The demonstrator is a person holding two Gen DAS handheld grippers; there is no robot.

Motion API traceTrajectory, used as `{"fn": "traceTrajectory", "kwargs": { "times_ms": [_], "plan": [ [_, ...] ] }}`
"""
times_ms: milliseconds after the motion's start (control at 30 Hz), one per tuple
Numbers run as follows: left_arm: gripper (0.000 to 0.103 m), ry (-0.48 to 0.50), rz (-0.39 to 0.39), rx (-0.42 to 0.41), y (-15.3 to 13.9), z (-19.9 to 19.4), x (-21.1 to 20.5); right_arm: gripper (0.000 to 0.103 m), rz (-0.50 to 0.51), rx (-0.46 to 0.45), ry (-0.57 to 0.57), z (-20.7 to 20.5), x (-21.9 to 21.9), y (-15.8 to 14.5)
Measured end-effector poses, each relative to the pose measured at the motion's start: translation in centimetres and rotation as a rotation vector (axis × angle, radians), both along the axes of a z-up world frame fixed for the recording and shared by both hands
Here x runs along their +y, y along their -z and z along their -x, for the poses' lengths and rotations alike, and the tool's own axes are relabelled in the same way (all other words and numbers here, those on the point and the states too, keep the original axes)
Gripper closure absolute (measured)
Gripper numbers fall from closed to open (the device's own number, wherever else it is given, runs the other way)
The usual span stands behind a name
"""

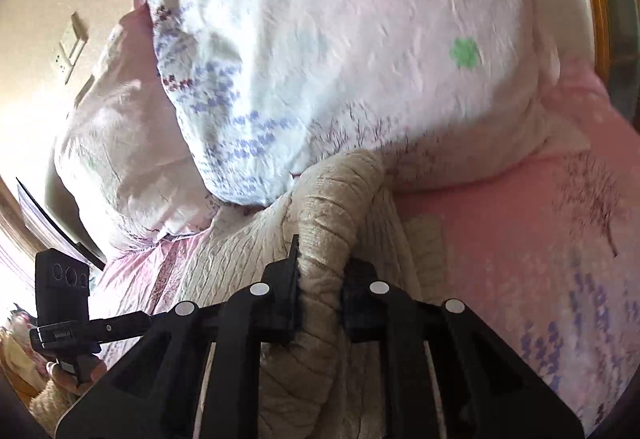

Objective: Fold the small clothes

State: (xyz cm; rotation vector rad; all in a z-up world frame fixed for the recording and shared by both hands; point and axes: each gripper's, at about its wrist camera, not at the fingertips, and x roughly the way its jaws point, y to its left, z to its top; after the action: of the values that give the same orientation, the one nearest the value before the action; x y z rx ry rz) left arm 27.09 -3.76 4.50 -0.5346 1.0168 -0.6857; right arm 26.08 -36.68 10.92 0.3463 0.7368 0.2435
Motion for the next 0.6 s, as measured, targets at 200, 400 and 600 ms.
{"fn": "traceTrajectory", "kwargs": {
  "times_ms": [200, 400, 600],
  "plan": [
    [0.038, 0.034, -0.026, 0.003, 0.8, 0.4, -0.6, 0.087, 0.058, 0.130, 0.091, -1.2, -2.2, 3.7],
    [0.038, 0.045, -0.033, 0.006, 1.4, 0.7, -0.6, 0.092, 0.049, 0.080, 0.148, -0.7, -4.0, 3.2],
    [0.036, 0.053, -0.028, 0.007, 1.6, 2.2, 0.2, 0.069, -0.047, 0.149, 0.208, 1.0, -6.5, 3.6]
  ]
}}
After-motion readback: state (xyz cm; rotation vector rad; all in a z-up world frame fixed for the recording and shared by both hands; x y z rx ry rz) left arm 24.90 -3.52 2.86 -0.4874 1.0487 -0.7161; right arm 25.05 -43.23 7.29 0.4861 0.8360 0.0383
